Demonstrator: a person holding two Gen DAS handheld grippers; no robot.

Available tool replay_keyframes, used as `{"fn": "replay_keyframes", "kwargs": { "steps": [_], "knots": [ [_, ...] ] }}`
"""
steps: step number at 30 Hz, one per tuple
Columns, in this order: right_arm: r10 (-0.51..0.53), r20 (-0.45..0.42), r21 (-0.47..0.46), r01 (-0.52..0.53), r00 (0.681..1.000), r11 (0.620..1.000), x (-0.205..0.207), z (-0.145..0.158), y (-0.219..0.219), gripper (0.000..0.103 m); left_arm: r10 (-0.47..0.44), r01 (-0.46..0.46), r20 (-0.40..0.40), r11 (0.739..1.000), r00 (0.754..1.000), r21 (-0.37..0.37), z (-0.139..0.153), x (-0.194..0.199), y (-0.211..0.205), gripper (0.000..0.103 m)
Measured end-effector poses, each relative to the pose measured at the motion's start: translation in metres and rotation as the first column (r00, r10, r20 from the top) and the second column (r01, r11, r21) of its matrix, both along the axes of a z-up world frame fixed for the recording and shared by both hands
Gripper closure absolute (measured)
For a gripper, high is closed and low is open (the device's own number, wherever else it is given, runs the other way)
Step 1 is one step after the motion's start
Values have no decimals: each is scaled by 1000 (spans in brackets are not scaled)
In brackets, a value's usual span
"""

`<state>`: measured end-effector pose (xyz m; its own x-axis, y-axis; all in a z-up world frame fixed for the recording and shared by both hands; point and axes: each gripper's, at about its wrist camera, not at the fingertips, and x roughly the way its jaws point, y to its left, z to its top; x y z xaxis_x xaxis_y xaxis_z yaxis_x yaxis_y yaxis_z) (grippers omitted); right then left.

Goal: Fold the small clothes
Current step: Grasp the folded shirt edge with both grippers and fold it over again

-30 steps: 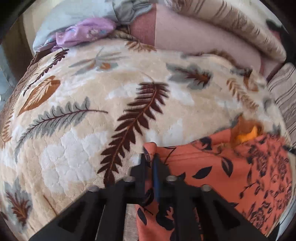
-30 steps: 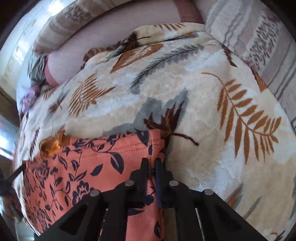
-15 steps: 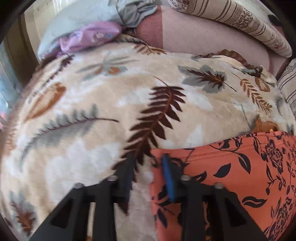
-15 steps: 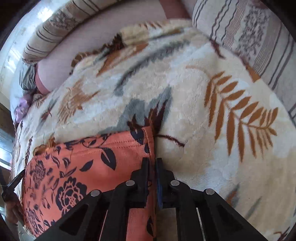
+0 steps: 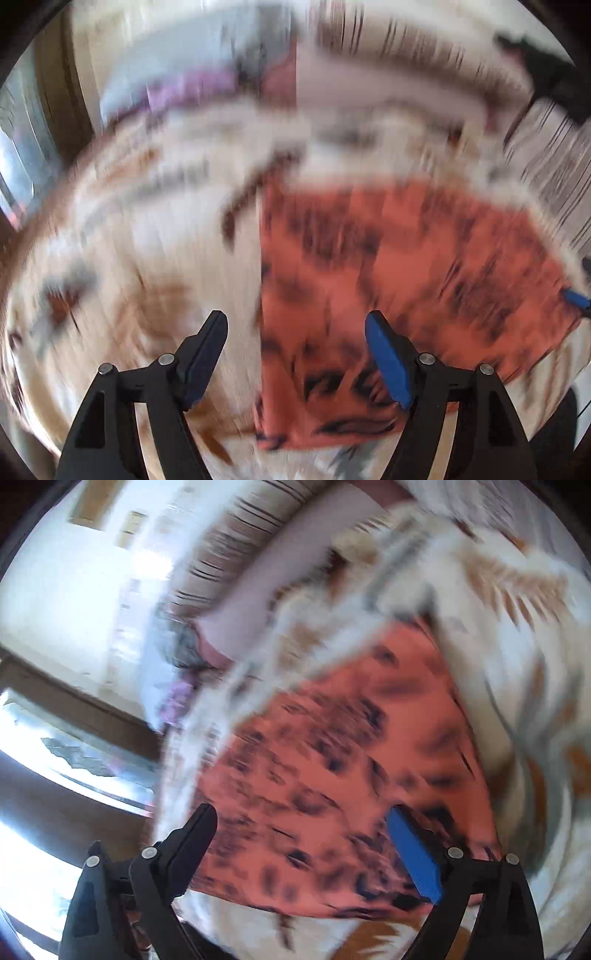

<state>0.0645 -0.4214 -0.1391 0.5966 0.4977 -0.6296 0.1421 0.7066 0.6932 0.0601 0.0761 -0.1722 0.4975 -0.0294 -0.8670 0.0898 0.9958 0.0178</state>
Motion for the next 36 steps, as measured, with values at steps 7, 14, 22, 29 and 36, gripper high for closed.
{"fn": "replay_keyframes", "kwargs": {
  "steps": [7, 14, 22, 29, 36],
  "knots": [
    [-139, 94, 81, 132, 986, 988, -53, 18, -16, 9, 103, -100, 186, 995, 977, -28, 46, -29, 14, 22],
    [-274, 13, 192, 266, 962, 945, -87, -2, -46, 11, 144, -141, 55, 989, 988, -50, 25, -35, 18, 20],
    [-335, -85, 362, 342, 938, 867, -108, -41, -47, 12, 75, -49, 181, 988, 981, -147, 77, -51, -29, 20],
    [-395, -116, 401, 407, 911, 821, -86, -51, -48, 29, -115, 153, 230, 975, 966, -158, 82, -39, -122, 20],
    [-362, -90, 192, 373, 928, 908, -77, -31, -49, 94, -195, 195, 28, 981, 980, 9, 10, -8, -174, 24]
  ]
}}
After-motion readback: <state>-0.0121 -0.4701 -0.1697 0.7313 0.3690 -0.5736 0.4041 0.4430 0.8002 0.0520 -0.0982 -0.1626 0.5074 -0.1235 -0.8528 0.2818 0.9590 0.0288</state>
